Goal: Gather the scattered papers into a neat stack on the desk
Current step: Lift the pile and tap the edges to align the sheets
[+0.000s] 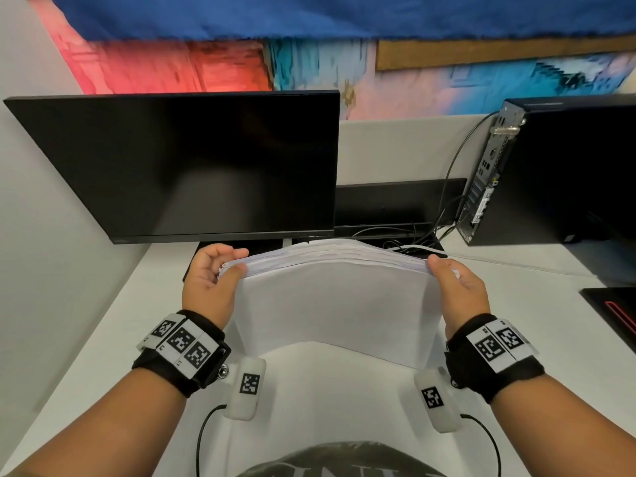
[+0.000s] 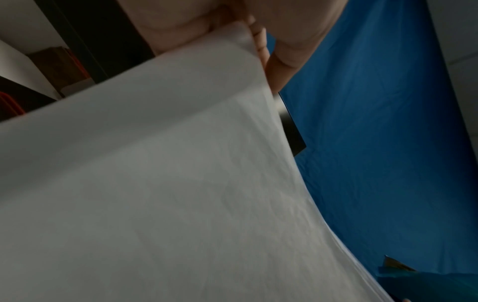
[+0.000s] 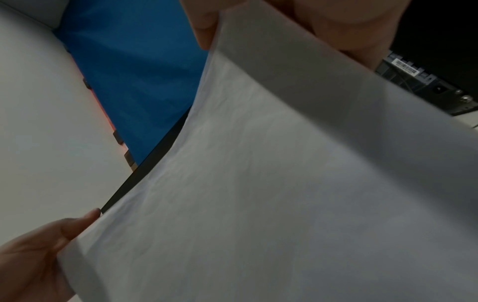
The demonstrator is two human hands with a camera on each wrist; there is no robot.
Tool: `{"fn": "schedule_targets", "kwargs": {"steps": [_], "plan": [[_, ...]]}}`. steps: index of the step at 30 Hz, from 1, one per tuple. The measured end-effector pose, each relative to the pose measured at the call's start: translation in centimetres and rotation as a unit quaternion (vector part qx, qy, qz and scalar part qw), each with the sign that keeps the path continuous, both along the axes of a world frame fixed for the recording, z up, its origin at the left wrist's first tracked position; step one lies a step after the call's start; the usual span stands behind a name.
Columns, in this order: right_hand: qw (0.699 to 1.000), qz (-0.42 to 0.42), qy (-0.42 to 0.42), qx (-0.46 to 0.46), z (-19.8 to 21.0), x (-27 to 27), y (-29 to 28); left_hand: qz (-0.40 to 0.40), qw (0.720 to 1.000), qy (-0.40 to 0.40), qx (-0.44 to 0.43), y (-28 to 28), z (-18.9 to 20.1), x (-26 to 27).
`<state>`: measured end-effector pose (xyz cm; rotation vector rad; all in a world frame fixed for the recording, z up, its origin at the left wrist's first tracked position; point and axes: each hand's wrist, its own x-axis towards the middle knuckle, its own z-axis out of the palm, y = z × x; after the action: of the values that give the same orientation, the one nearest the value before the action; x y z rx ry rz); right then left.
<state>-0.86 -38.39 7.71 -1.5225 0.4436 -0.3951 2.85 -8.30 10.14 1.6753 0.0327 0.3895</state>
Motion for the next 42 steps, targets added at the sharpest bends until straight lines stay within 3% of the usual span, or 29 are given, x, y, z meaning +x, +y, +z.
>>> {"fn": "schedule_targets", "kwargs": {"steps": [15, 24, 30, 34, 38, 42], "plan": [[1.0, -0.019, -0.002, -0.003, -0.1, 0.6, -0.3, -0.011, 0.999, 0.03, -0.029, 0.5, -0.7, 0.6], [0.999, -0.01, -0.039, -0.023, -0.1, 0.0, -0.5, 0.007, 0.998, 0.062, 0.03, 1.6, -1.8, 1.4], [0.997, -0.008, -0.057, -0.055, 0.1, 0.1, -0.6, 0.018, 0.994, 0.106, -0.021, 1.3, -1.5, 1.4], [0.996, 0.023, -0.082, -0.029, 0.0, -0.2, -0.5, -0.021, 0.992, 0.118, -0.047, 1.1, -1.1, 1.3], [0.988, 0.117, -0.093, -0.026, -0.9, -0.6, -1.4, -0.105, 0.989, 0.092, -0.05, 1.7, -1.9, 1.3], [0.987, 0.159, -0.031, -0.014, -2.3, -0.7, -2.2, -0.162, 0.978, 0.12, -0.051, 2.8, -3.8, 1.3]]}}
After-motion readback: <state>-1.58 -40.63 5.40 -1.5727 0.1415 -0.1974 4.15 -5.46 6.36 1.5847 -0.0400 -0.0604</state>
